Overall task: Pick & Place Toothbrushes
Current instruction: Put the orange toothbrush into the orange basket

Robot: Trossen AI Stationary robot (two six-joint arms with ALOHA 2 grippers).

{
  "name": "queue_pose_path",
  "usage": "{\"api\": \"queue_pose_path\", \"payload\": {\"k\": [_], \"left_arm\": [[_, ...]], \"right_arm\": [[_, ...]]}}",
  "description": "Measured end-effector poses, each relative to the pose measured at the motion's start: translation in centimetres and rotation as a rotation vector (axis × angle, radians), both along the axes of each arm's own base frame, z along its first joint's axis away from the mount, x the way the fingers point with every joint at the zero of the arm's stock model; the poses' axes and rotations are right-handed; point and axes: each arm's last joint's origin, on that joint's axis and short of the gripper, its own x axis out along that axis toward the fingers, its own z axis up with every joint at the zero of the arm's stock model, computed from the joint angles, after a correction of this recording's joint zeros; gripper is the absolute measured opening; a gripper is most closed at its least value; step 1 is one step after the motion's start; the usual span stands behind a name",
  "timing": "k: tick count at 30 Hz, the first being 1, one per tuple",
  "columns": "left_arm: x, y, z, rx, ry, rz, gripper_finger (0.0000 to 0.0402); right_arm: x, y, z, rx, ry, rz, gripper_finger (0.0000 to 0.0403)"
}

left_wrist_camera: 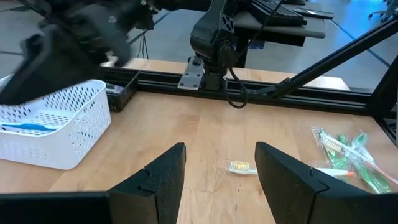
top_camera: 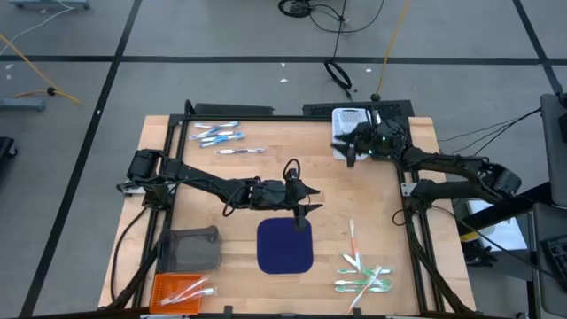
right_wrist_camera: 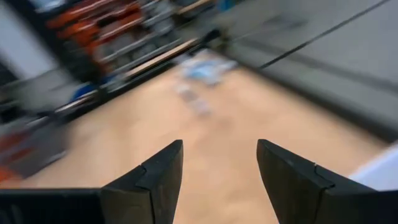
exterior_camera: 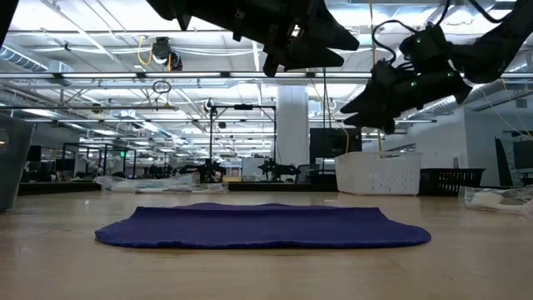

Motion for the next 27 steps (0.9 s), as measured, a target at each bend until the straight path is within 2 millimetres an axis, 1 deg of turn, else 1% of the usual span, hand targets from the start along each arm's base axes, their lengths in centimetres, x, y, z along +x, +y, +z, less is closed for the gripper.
{"api": "queue_pose_path", "payload": {"k": [3,8,14,19,27], "left_arm": [[0.0,0.0,0.0,0.0,0.001,0.0,0.0196],[0.0,0.0,-0.1,0.002,0.015,0.0,0.0195],[-0.1,0.0,-0.4,0.007,0.048,0.0,0.0196],[-0.2,0.0,-0.5,0.009,0.059,0.0,0.0195],[-0.2,0.0,-0.5,0.01,0.059,-0.001,0.0196]], "right_arm": [[0.5,1.9,0.2,0.064,0.006,0.129,0.0196],[1.4,5.7,0.1,0.125,0.076,0.306,0.0196],[2.2,9.9,-0.2,0.235,0.134,0.472,0.0196],[2.3,13.0,-0.8,0.295,0.225,0.492,0.0196],[1.2,17.3,-2.0,0.393,0.395,0.461,0.0196]]}}
